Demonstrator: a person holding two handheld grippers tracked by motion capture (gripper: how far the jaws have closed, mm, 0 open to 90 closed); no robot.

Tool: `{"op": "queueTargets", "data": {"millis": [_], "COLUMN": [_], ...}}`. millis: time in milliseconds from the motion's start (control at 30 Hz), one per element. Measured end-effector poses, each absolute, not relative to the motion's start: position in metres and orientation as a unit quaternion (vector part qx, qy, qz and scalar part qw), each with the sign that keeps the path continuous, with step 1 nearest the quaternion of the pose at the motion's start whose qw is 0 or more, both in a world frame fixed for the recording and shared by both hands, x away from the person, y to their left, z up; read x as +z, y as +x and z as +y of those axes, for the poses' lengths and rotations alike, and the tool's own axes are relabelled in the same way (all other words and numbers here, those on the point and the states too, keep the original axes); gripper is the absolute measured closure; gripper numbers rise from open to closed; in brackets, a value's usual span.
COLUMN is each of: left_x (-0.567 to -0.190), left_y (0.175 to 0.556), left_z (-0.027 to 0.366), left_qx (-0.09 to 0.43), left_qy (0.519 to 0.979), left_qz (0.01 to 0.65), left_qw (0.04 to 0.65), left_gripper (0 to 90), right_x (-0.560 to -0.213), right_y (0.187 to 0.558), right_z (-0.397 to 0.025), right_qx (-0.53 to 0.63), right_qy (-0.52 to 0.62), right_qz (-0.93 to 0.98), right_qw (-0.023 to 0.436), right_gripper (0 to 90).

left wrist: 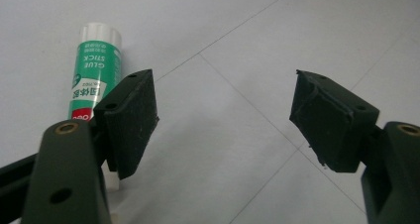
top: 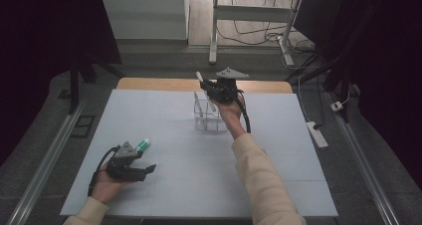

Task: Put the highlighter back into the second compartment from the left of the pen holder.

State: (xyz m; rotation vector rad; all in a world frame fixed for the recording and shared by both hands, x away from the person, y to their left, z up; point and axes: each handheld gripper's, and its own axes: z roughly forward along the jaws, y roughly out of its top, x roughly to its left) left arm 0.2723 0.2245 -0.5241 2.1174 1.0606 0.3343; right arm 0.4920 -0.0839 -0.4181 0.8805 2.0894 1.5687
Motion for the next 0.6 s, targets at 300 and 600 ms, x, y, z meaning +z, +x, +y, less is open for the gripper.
{"op": "queueTargets", "data": {"millis": [300,600], "left_x": [-0.5249,-0.5245], "left_y": [0.2725,0.2721], "left_z": [0.2247,0.2241], "left_qx": [0.129,0.13], "left_qy": [0.825,0.825], "left_qz": [0.412,0.411], "left_qw": [0.366,0.365], "left_gripper": [25.9,25.9], "right_x": [-0.4208,-0.4167], "right_y": [0.4923,0.4863], "right_z": [-0.0842,-0.0916], "right_qx": [0.535,0.519], "right_qy": [0.329,0.317], "right_qz": [0.75,0.769], "right_qw": [0.208,0.197], "right_gripper": [54.9,49.8]}}
